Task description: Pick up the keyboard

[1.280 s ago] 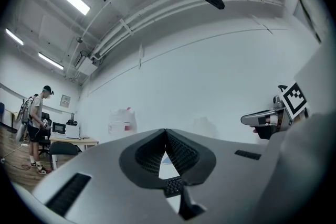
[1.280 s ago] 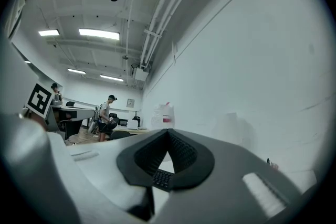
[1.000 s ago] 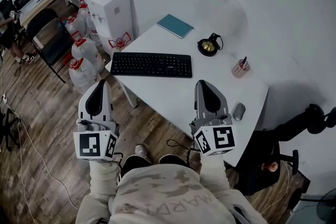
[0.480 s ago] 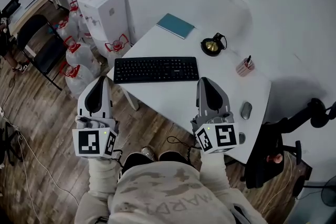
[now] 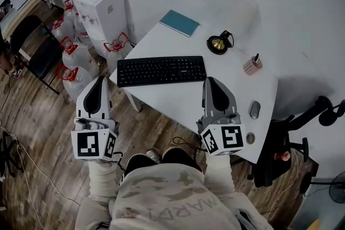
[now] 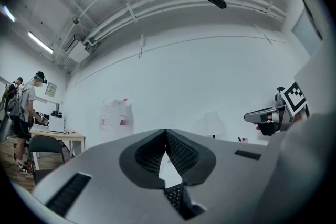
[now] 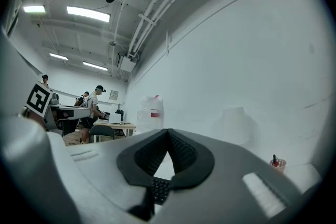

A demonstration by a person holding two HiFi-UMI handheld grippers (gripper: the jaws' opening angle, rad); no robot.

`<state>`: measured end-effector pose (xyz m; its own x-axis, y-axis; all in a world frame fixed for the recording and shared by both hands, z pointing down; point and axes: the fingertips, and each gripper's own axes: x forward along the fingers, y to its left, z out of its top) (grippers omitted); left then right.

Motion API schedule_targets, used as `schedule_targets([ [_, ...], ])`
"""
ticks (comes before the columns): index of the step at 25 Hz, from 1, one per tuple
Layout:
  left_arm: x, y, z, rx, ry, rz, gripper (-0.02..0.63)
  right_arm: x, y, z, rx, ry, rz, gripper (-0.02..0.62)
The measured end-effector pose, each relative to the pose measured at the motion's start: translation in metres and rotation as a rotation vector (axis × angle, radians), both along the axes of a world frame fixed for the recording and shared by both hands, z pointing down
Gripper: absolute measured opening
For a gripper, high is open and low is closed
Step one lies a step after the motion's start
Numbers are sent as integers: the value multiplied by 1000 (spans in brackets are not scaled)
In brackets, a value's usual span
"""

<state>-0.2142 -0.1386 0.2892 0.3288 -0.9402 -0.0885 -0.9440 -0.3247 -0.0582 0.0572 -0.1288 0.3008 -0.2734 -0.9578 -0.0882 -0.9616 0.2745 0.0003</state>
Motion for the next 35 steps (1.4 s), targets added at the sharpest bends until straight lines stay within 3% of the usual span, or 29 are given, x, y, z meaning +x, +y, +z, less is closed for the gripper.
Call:
schedule_targets([
  [20,-8,-103,51,-128,0,-32,6,18,-113,57,-214,57,-14,11],
  [26,-9,-134,79,-208,-31,-53,6,30,-153,83,-305,48,-23,11],
  [35,-18,-162,137,-369,-9,-87,6,60,-192,141,-467,23,-7,12],
])
